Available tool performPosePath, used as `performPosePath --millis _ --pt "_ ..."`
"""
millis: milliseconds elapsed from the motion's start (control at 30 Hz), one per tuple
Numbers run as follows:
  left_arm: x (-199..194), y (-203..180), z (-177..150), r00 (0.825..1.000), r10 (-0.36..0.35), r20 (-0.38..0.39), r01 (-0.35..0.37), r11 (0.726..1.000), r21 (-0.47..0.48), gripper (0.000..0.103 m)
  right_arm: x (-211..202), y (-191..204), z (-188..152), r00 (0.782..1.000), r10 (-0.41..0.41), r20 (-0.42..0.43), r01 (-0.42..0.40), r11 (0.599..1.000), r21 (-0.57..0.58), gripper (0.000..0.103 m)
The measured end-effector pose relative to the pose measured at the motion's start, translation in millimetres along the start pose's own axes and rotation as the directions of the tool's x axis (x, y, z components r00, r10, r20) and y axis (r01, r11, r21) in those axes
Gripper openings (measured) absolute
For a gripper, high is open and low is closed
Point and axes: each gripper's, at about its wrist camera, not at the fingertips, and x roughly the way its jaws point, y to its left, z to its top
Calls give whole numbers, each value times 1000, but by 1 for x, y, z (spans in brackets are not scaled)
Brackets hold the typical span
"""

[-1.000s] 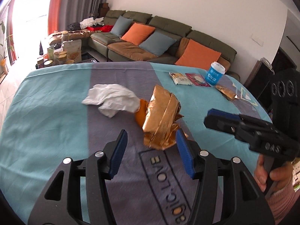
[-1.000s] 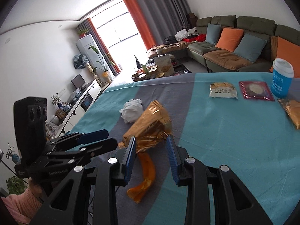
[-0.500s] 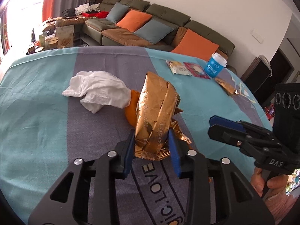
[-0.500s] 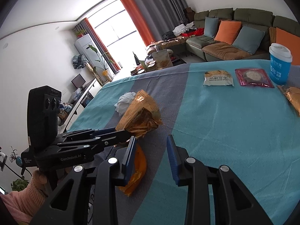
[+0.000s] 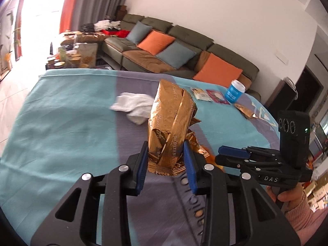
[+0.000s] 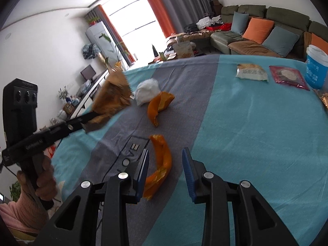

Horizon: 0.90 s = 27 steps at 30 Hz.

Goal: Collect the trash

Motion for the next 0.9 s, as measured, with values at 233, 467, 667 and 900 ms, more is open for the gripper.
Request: performPosePath --millis 233,467,667,900 --pt "-45 37 -22 997 67 26 -65 996 -58 33 3 7 -8 999 -5 -32 5 1000 -2 31" --pt "-80 58 -46 991 125 42 -121 989 -81 33 2 7 -9 999 -1 -39 2 1000 16 26" --pt "-99 66 -58 986 156 64 -148 983 -113 33 1 8 -8 999 9 -32 -8 999 35 9" --pt "-111 68 -66 980 182 76 -172 977 -124 33 1 22 -6 1000 20 -17 -20 1000 13 7"
